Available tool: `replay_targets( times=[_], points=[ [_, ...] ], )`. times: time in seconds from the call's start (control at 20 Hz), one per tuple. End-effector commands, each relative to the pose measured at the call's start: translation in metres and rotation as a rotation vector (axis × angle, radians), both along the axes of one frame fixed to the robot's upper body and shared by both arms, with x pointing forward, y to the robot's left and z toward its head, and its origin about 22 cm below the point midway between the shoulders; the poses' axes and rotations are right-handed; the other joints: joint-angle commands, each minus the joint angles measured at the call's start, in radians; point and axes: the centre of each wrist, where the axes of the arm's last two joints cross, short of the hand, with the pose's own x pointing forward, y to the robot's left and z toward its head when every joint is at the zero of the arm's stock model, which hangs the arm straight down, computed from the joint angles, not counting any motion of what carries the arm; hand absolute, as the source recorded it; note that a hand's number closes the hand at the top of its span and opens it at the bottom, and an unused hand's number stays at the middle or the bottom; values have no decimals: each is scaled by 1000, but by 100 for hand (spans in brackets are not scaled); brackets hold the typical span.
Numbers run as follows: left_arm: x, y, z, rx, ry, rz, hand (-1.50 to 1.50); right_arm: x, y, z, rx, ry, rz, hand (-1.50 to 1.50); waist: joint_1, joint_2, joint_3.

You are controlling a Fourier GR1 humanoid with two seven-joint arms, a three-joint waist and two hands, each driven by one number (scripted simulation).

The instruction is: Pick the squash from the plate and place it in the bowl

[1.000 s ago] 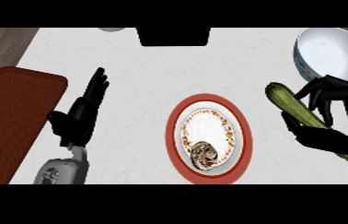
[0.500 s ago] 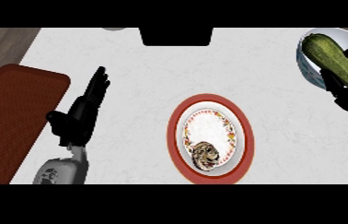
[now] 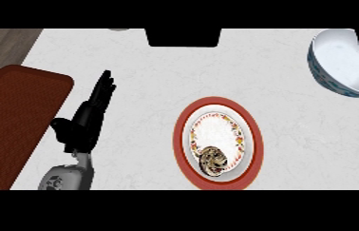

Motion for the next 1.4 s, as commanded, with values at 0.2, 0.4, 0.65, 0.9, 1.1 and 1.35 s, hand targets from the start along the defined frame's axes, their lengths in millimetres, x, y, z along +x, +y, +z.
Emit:
replay_targets(
  times=[0.2,0.4,0.65,0.9,1.1,1.35],
  points=[
    [13,3,4,-4,-13,-17,0,35,-57,-14,-269,65,-170,150,13,9,1],
    [15,-7,-3,7,-1,-10,0,54,-78,-61,-272,69,-220,150,12,9,2],
    [12,4,-1,-1,-16,-14,0,72,-107,-74,-261,87,-271,150,21,10,2],
    [4,-2,0,2,-9,-42,0,74,-124,-111,-294,120,-300,150,34,13,3],
    [8,-22,1,-3,-4,-60,0,67,-144,-116,-262,201,-292,150,40,16,4],
    [17,-12,1,-22,-15,-39,0,57,-154,-142,-116,337,-202,-150,44,23,5]
  ],
)
